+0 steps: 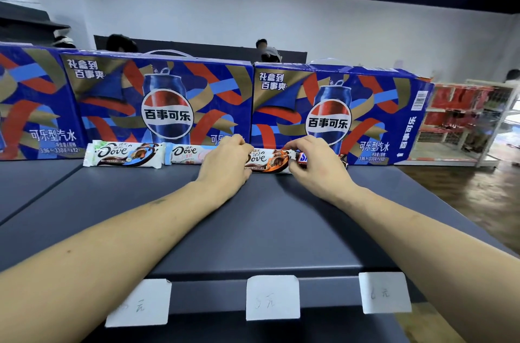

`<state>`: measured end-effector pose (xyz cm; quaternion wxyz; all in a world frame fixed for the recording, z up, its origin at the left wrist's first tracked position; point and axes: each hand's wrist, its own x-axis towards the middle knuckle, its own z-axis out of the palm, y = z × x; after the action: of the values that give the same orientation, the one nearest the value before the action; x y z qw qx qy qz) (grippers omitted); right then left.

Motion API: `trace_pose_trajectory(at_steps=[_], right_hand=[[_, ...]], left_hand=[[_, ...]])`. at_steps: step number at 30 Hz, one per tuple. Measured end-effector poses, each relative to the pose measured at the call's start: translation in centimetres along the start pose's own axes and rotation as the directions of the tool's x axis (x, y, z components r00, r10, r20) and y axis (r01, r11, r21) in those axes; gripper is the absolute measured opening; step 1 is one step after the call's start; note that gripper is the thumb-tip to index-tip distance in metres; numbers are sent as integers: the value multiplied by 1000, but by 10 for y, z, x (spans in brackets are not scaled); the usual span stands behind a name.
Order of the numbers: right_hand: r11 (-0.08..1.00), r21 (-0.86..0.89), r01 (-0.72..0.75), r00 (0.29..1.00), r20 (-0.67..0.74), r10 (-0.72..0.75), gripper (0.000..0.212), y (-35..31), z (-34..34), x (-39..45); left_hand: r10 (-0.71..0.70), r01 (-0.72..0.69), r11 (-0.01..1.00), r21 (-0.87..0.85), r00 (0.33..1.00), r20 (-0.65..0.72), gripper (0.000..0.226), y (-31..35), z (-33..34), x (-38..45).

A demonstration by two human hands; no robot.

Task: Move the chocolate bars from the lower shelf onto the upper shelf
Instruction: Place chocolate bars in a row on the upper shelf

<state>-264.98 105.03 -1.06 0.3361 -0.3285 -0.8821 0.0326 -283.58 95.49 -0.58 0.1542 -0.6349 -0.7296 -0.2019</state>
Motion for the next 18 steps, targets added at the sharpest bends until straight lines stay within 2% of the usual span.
trace_pose_trajectory(at_steps=[5,10,14,18], right_hand=[[999,22,-28,999,28,27,39,-27,-5,-13],[996,-67,-64,978,195,76,61,-62,-8,-39],[973,-227,-40,980,181,83,63,-96,-7,-69],[977,-210,-27,989,139,57,74,-141,-9,-106]], left_hand=[[13,-16,996,88,1000,28,40,-4,-20,-24],[91,-106,983,150,991,101,57,-7,-42,-63],[49,-74,963,257,994,100,65,-11,-61,-102],[24,-42,956,289,998,63,65,-10,-75,-151]])
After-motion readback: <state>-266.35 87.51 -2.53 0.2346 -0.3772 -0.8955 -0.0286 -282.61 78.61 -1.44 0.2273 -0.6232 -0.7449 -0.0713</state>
